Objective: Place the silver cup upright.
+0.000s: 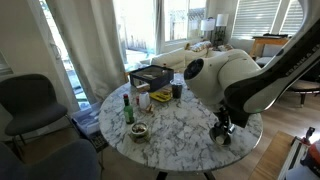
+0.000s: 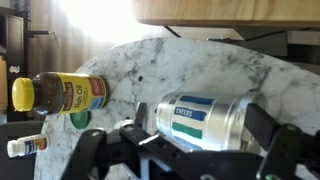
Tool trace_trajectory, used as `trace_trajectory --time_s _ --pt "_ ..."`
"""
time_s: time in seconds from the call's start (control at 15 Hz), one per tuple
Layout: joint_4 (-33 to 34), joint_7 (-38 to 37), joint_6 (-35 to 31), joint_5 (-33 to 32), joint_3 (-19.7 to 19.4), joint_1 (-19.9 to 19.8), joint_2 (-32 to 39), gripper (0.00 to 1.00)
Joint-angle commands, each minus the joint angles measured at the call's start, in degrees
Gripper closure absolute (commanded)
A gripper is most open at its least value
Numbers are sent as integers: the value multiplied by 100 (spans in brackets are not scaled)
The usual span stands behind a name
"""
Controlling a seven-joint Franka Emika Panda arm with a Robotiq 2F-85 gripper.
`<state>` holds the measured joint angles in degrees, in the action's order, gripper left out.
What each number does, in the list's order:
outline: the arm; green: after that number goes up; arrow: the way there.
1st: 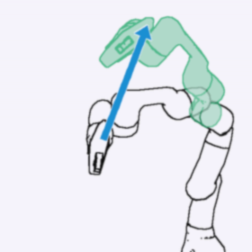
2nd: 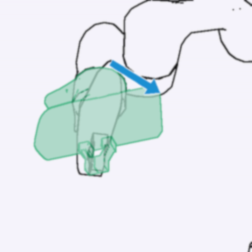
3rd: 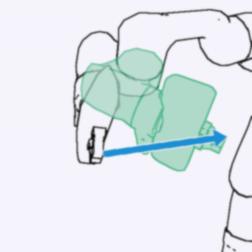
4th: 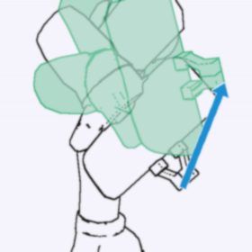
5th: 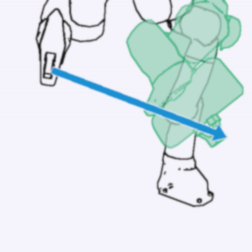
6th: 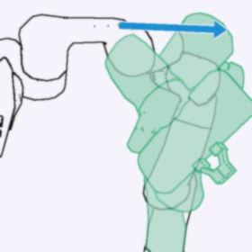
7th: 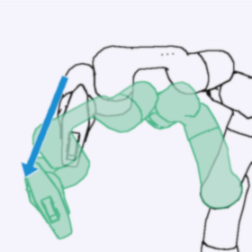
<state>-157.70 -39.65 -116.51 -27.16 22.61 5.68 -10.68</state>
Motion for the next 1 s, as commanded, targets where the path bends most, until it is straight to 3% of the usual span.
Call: trace_trajectory --time_s 0.0,0.4,0.67,0.73,0.8,0.93 --pt "118 -501 -118 -372 -125 225 512 0" --pt "338 -693 1 -459 -256 479 881 0" --pt "338 -897 -52 -1141 -493 457 1221 0" --pt "339 -947 -130 -1272 -567 462 1337 26" --pt "349 -999 -165 -1386 -633 471 1424 26" --pt "395 -1076 -147 -1561 -748 493 1612 40"
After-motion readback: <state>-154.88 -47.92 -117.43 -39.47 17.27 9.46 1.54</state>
